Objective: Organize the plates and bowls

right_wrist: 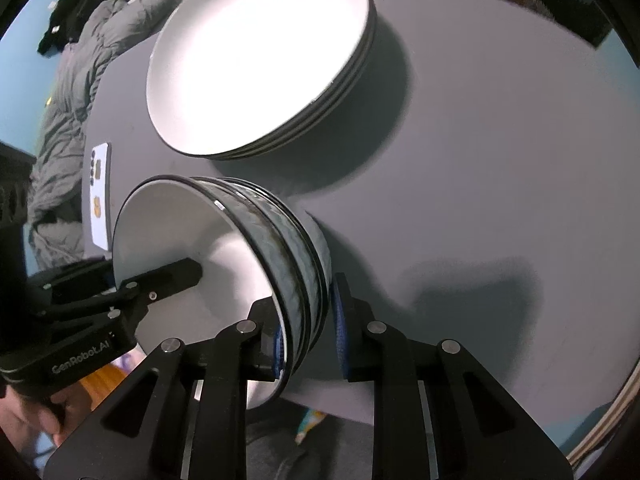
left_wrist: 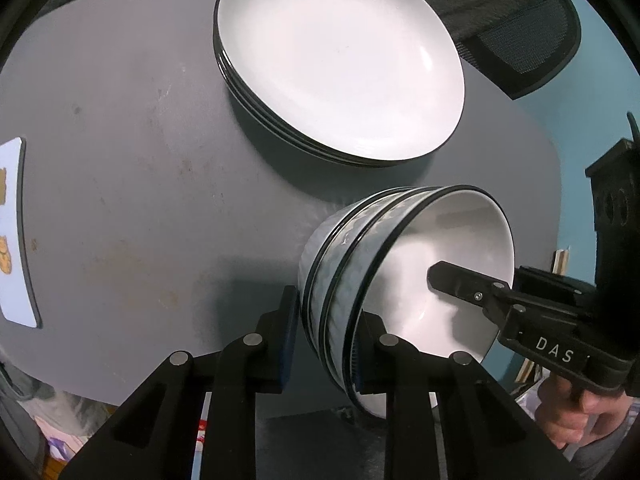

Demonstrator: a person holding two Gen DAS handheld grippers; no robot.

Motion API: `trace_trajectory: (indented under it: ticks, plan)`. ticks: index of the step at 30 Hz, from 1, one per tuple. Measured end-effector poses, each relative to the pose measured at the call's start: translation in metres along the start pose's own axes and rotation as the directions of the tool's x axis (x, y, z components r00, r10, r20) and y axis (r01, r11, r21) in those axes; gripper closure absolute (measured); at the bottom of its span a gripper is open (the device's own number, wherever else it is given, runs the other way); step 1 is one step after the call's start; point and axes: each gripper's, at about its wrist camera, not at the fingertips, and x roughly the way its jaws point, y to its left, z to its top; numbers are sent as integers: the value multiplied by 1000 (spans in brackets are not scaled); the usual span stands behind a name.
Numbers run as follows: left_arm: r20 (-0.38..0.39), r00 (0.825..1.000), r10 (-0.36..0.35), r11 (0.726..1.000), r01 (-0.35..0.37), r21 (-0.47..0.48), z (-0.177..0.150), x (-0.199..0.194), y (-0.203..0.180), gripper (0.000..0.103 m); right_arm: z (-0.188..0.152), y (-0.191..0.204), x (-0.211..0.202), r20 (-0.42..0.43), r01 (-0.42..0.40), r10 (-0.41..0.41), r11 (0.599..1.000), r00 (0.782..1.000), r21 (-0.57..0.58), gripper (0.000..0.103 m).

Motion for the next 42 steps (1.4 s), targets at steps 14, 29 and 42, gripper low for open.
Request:
trace_trajectory:
  ticks: [14, 29, 42]
  plan:
    - [8, 999, 31, 999, -31, 22, -6, -4, -6, 82, -3, 9, -3, 19, 15, -15, 1000, 1000, -13, 84]
    - [8, 999, 35, 999, -35, 22, -5, -5, -8, 81, -3, 11, 1, 29, 45, -45, 999, 999, -6, 85]
    - [66, 998, 23, 997, -27, 66, 9, -67, -14, 81, -1, 25, -48, 90, 7, -7, 1000, 996, 2, 85]
